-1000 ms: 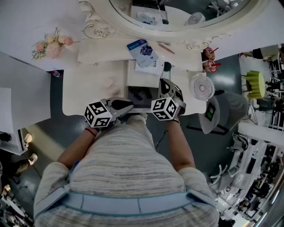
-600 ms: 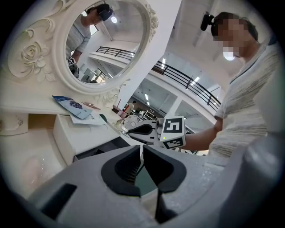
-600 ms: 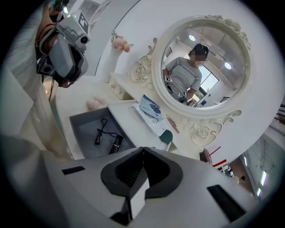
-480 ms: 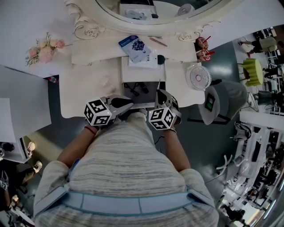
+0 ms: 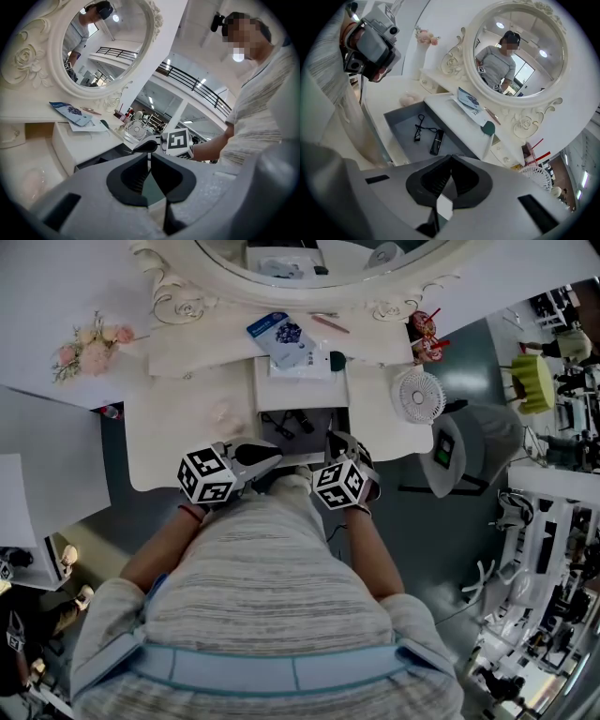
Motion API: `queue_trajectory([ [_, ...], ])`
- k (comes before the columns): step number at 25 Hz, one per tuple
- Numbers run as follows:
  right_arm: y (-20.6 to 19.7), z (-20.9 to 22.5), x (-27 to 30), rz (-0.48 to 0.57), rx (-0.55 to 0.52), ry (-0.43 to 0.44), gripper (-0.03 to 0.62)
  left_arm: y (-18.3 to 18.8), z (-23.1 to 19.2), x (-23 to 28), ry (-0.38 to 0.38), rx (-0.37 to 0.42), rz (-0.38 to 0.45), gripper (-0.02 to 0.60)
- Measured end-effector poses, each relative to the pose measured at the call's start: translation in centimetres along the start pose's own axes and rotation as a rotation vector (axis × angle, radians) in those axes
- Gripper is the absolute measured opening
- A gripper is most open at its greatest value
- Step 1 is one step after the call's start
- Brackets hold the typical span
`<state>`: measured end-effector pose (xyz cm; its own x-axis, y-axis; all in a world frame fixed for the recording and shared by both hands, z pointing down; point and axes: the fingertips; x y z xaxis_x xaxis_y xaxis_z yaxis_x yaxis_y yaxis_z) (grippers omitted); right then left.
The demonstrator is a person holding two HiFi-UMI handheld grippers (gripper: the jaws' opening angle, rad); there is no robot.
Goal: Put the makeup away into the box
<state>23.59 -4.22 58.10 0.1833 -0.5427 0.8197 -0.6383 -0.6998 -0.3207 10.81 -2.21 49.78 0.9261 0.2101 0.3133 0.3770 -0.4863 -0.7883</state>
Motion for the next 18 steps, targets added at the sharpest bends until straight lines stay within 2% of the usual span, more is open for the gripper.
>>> queue_trajectory([
  [11, 0.0, 0.0, 2.1, -0.039, -0.077, 0.043, 0.011, -0.1, -0.1, -0.3, 0.02, -0.013, 0.007, 0.017],
  [18, 0.0, -0.2, 2.6, -0.041, -0.066, 0.073, 0.012, 0.0, -0.3, -0.2, 0.028, -0.022, 0.014, 0.017],
])
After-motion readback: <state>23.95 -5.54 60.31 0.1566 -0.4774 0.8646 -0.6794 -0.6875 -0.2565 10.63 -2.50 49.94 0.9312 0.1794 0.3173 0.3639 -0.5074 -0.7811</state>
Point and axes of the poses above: the fingertips, and each gripper's own axes: x forward along the fingers, z to its right, y out of its top, and after that the axes turned 9 degrees about -z, right-handed
